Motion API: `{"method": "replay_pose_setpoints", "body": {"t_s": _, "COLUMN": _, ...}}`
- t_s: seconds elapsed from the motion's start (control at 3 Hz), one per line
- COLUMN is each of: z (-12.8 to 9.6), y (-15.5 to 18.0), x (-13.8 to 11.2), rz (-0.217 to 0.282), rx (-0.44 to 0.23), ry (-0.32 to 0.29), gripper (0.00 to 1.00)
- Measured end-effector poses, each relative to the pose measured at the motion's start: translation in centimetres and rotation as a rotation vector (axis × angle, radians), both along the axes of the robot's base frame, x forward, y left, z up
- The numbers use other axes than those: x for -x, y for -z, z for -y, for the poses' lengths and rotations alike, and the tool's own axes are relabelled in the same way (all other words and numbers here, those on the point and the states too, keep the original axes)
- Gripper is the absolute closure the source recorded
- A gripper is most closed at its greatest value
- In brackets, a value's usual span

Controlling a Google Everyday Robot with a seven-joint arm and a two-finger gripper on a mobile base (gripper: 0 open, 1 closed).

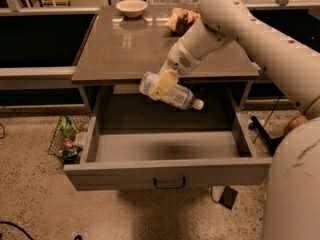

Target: Place blue plastic bottle into top drawer

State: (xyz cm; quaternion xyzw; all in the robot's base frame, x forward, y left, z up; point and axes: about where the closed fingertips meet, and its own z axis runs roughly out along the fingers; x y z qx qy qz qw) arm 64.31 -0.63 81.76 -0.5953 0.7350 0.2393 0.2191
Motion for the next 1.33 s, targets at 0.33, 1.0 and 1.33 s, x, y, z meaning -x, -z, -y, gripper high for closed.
{"method": "replay_pose_setpoints", "body": {"t_s": 0.33, "z": 0.0, "y": 0.0, "x": 0.0, "rz": 0.000, "rx": 0.000, "ry": 0.000, "gripper": 1.00}}
{"method": "replay_pose_setpoints", "body": {"t_s": 1.0, "z": -0.3, "y": 5.4, "x": 1.0, "rz": -0.030, "rx": 0.079, "ry": 0.037, "gripper": 1.00}}
{"method": "replay_pose_setpoints", "body": {"t_s": 1.33, "z": 0.3, "y": 8.9, "x": 1.5, "rz": -0.068, "rx": 0.134, "ry": 0.105, "gripper": 1.00}}
